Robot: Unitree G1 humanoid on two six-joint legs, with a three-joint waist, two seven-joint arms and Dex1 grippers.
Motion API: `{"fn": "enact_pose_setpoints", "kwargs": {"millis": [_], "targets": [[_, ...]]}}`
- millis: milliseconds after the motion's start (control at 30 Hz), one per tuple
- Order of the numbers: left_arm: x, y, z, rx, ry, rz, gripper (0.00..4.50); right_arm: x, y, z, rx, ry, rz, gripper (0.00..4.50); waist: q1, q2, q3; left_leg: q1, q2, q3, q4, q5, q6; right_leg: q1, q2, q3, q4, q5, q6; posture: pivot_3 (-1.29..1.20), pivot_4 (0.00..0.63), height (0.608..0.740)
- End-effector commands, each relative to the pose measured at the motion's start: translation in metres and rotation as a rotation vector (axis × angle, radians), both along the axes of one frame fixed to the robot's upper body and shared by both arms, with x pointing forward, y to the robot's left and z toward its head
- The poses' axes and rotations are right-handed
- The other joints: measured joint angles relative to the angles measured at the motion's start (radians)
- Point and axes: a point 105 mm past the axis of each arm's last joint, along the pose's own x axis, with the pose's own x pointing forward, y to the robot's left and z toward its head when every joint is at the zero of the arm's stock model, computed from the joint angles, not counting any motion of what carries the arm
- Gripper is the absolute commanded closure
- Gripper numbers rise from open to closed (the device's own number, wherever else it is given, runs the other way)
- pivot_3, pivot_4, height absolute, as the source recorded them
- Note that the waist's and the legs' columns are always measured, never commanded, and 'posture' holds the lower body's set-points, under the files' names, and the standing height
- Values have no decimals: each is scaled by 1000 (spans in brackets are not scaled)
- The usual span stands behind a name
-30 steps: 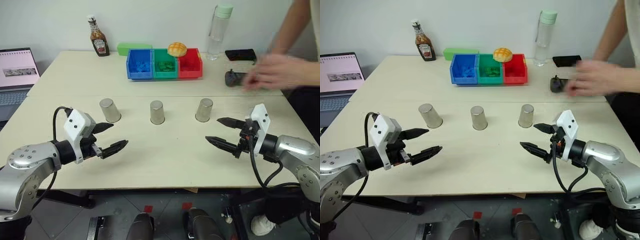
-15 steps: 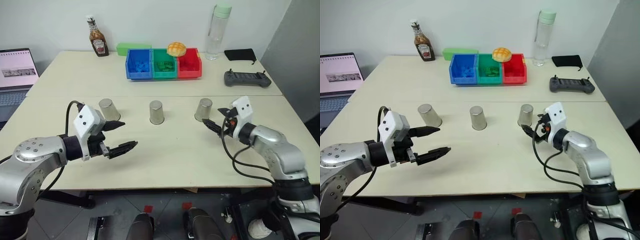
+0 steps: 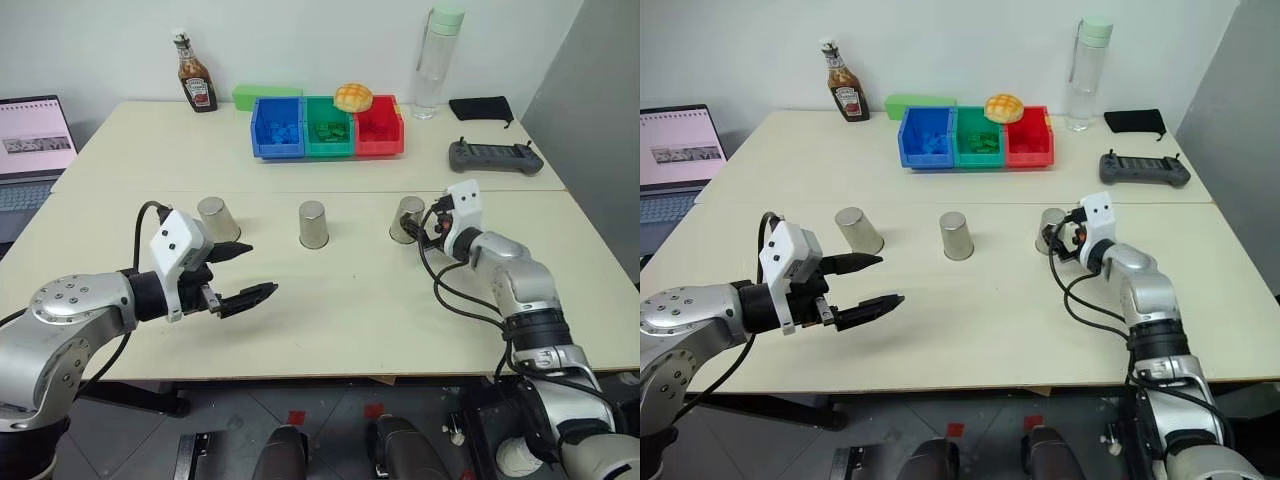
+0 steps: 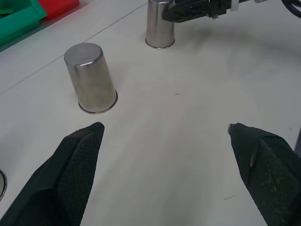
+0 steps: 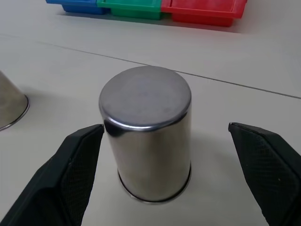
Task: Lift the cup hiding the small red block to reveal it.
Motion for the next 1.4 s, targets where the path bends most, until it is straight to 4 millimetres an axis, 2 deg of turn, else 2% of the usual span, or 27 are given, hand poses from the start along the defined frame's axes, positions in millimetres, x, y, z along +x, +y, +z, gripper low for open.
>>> {"fn": "enact_pose_setpoints", "kwargs": {"millis": [33, 133, 267, 400, 433, 633, 833, 1000, 1133, 1400], "targets": [[-1, 1, 9, 20, -46, -6, 17, 8, 4, 13, 34, -49, 5, 0, -3, 0, 0, 0, 0, 0, 0, 0, 0, 0, 0, 0, 0, 0, 0, 0, 150, 740], [-1, 2, 9, 24, -47, -3, 17, 12, 8, 13, 59, -48, 4, 0, -5, 0, 0, 0, 0, 0, 0, 0, 0, 0, 0, 0, 0, 0, 0, 0, 150, 740], [-1, 4, 8, 28, -46, 1, 0, 15, 11, 13, 54, -58, 10, 753, -6, 0, 0, 0, 0, 0, 0, 0, 0, 0, 0, 0, 0, 0, 0, 0, 150, 740], [-2, 5, 6, 34, -46, 7, 0, 15, 11, 14, 46, -70, 19, 1758, -6, 0, 0, 0, 0, 0, 0, 0, 0, 0, 0, 0, 0, 0, 0, 0, 150, 740], [-2, 5, 6, 34, -46, 7, 0, 15, 11, 14, 45, -74, 20, 1833, -7, 0, 0, 0, 0, 0, 0, 0, 0, 0, 0, 0, 0, 0, 0, 0, 150, 740], [-1, 6, 5, 33, -46, 7, 0, 11, 13, 21, 35, -113, 45, 1839, -7, 0, 0, 0, 0, 0, 0, 0, 0, 0, 0, 0, 0, 0, 0, 0, 150, 740], [0, 2, 9, 15, -57, -7, 0, -1, 9, 49, 59, -205, 64, 1840, -8, 0, 0, -1, 0, 0, 0, 0, 0, 0, 0, 0, 0, 0, 0, 0, 150, 740], [0, -8, 16, 14, -71, -48, 0, -9, -28, 64, 27, -230, -27, 1840, 0, 0, 0, -1, 0, -1, 0, 0, 0, 0, 0, 0, 0, 0, 0, 0, 150, 740], [1, -12, 16, 14, -66, -68, 0, -13, -47, 49, -61, -158, -76, 1841, 2, 0, 0, -1, 0, 0, 0, 0, 0, 0, 0, 0, 0, 0, 0, 0, 150, 740], [5, -15, 14, 16, -59, -84, 0, -6, -61, 19, -116, -67, -188, 1841, -14, 0, 0, 0, 0, 1, 0, 0, 0, 0, 0, 1, 0, 0, 0, 0, 150, 740]]}}
